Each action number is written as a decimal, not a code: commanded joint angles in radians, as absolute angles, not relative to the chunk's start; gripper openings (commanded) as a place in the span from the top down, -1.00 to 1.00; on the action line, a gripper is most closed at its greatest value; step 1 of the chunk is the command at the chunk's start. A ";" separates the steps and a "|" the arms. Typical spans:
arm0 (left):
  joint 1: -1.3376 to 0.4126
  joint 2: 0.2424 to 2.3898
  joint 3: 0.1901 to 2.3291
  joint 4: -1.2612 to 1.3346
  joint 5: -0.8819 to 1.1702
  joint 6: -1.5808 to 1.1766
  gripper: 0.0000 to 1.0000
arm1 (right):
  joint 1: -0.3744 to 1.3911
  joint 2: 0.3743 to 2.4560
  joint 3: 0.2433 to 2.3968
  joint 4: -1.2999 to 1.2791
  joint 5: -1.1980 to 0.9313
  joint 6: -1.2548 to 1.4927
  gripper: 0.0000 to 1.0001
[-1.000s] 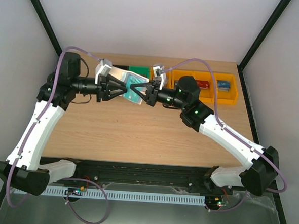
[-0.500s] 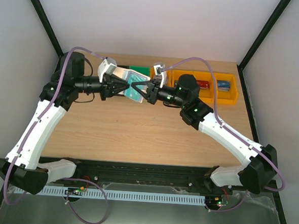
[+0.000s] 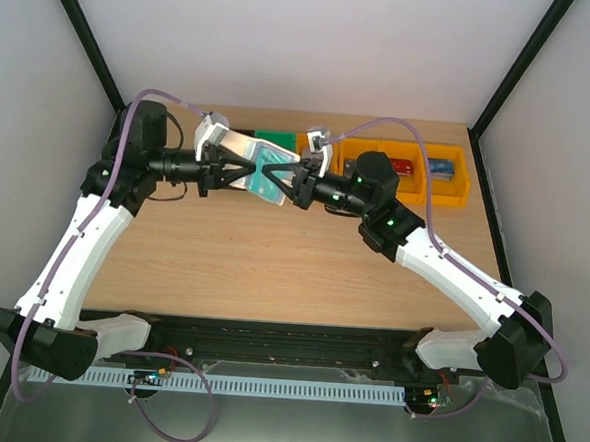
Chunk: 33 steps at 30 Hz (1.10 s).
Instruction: Take the credit cards out of the card holder
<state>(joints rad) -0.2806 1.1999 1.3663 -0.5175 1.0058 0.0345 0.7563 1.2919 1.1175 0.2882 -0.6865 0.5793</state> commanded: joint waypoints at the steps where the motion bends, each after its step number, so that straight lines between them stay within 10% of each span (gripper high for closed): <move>1: -0.283 1.202 1.353 -0.559 1.137 0.079 0.95 | 0.802 1.257 1.101 0.389 -0.774 0.573 0.79; 33: -0.242 1.205 1.255 -0.618 1.107 0.182 0.95 | 0.790 1.262 1.105 0.275 -0.735 0.532 0.91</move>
<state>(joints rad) -0.2226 1.1919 1.2972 -0.6346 1.1179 0.1940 0.7746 1.2892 1.0946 0.2211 -0.7139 0.5411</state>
